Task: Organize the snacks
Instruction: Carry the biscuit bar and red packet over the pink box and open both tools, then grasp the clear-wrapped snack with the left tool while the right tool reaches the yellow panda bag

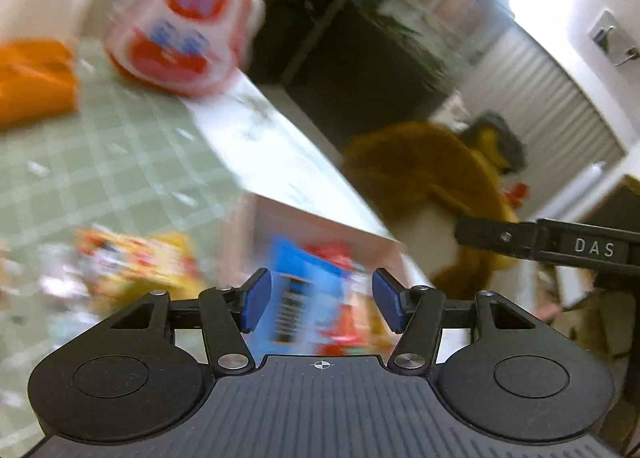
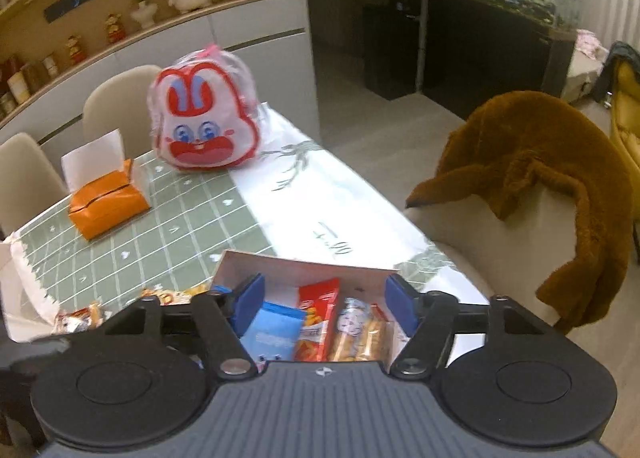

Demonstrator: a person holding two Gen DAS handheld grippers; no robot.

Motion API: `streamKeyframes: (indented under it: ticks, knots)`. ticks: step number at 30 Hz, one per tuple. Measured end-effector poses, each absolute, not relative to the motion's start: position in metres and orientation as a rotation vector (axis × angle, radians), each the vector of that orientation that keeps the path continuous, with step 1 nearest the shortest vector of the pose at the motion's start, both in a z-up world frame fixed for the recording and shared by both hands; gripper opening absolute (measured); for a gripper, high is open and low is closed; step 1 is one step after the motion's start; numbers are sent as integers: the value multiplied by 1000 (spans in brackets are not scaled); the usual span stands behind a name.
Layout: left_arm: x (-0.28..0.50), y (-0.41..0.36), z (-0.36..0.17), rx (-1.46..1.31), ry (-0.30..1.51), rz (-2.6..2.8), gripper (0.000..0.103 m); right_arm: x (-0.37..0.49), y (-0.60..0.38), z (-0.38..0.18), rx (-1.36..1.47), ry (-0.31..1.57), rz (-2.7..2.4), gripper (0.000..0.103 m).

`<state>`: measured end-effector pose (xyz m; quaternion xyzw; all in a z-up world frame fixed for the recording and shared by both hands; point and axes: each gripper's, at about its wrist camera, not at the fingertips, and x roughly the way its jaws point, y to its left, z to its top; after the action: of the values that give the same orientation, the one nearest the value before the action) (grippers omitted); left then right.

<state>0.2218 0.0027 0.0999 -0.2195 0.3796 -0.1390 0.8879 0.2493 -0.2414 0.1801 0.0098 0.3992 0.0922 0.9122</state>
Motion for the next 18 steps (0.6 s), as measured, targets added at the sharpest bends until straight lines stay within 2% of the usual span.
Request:
streamKeyframes:
  ticks: [4,9,14,18]
  knots:
    - [198,62,98,-430,747,-97,62,259,-212,167,15,887,262,71]
    - [182,140,80,-515,783,133,62,275,-134,146,24,979,432,71]
    - [185,148,60,-525,855,67,62,308,-51,107,5,1108,506,72]
    - [166,144,50,-512,882,55,62,338,-14,72,-88,1139,428,72]
